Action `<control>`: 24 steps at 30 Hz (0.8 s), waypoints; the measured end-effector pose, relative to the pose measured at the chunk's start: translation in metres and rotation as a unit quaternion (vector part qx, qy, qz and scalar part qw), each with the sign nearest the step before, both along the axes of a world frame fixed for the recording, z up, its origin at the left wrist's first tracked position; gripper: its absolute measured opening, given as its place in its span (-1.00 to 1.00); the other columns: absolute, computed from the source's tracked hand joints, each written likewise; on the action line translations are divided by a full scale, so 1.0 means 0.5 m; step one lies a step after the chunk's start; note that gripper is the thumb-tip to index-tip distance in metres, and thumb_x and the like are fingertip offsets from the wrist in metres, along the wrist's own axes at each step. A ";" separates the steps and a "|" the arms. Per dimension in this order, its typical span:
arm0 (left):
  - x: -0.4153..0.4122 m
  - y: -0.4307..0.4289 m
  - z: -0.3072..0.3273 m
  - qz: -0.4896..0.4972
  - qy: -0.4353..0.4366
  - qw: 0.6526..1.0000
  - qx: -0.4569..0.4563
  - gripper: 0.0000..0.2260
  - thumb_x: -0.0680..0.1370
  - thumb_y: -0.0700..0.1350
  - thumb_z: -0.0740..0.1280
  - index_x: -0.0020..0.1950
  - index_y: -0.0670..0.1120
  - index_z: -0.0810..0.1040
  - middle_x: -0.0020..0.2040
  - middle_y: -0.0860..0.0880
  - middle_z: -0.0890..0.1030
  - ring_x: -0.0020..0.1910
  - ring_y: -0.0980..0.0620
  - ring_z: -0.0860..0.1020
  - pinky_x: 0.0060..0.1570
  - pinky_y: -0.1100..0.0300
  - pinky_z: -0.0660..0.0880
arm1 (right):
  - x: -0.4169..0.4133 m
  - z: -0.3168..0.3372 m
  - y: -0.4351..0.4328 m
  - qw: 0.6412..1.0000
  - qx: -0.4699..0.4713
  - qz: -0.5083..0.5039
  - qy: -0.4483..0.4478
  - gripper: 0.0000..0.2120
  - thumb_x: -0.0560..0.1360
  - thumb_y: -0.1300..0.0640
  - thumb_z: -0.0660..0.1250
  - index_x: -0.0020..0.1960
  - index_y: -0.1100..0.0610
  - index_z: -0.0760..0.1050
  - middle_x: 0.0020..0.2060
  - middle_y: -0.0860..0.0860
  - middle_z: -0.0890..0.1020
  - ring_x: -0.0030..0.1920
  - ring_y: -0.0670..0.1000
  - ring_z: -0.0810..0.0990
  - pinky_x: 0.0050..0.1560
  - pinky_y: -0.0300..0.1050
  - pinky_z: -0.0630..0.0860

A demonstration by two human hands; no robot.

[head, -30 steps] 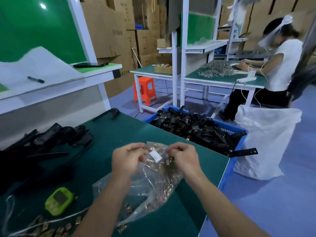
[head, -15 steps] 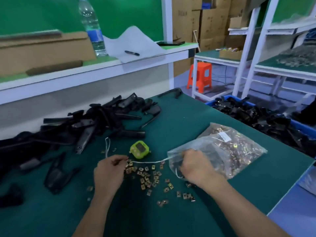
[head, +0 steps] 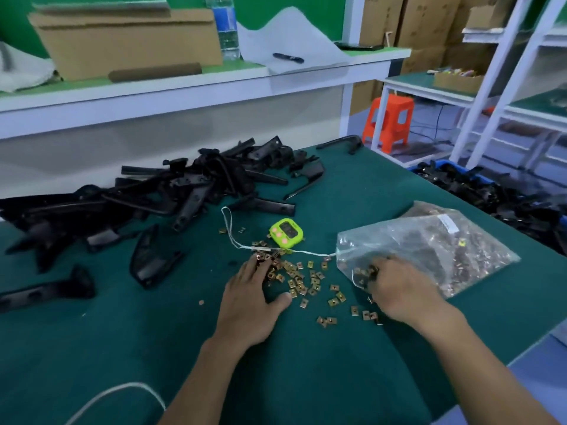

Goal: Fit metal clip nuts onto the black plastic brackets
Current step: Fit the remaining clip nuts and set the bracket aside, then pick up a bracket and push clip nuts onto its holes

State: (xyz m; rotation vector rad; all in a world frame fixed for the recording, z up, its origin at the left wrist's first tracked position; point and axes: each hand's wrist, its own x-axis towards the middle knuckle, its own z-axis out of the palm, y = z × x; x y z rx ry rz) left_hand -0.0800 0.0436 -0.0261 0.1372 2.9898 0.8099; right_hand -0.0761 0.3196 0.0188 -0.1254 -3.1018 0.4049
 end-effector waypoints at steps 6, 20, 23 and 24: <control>-0.004 0.064 -0.005 -0.054 0.051 0.997 -0.013 -0.35 0.57 0.35 0.23 0.62 0.24 0.12 0.67 0.08 0.05 0.63 0.02 0.05 0.58 0.05 -0.06 | 0.003 0.013 -0.060 0.995 -0.074 0.053 -0.049 -0.52 0.35 0.41 0.26 0.09 -0.09 0.58 -0.01 -0.08 0.60 -0.05 0.02 0.59 -0.01 -0.12 0.56; 0.009 -0.003 0.007 0.073 0.074 0.992 0.069 -0.50 0.63 0.14 0.23 0.57 0.09 0.31 0.61 0.09 0.24 0.61 0.06 0.12 0.60 0.04 0.07 | -0.039 -0.055 -0.194 0.977 -0.194 0.027 0.081 -0.59 0.56 0.08 0.32 0.39 0.06 0.49 0.29 0.02 0.45 0.38 0.09 0.35 0.44 -0.08 0.27; 0.003 0.000 0.004 0.025 0.038 0.998 0.042 -0.42 0.66 0.16 0.18 0.66 0.12 0.09 0.67 0.10 0.06 0.64 0.11 -0.06 0.62 0.07 -0.12 | -0.035 -0.075 -0.230 0.986 -0.138 0.080 0.045 -0.51 0.63 0.00 0.20 0.53 0.08 0.30 0.47 0.08 0.34 0.54 0.13 0.15 0.58 0.03 0.01; 0.001 0.001 0.003 0.015 0.034 0.998 0.043 -0.42 0.67 0.12 0.17 0.66 0.12 0.05 0.67 0.10 0.03 0.64 0.12 -0.09 0.62 0.08 -0.14 | -0.034 -0.080 -0.244 0.983 -0.143 0.111 0.043 -0.53 0.65 0.04 0.17 0.54 0.08 0.28 0.51 0.08 0.32 0.55 0.12 0.13 0.58 -0.02 -0.07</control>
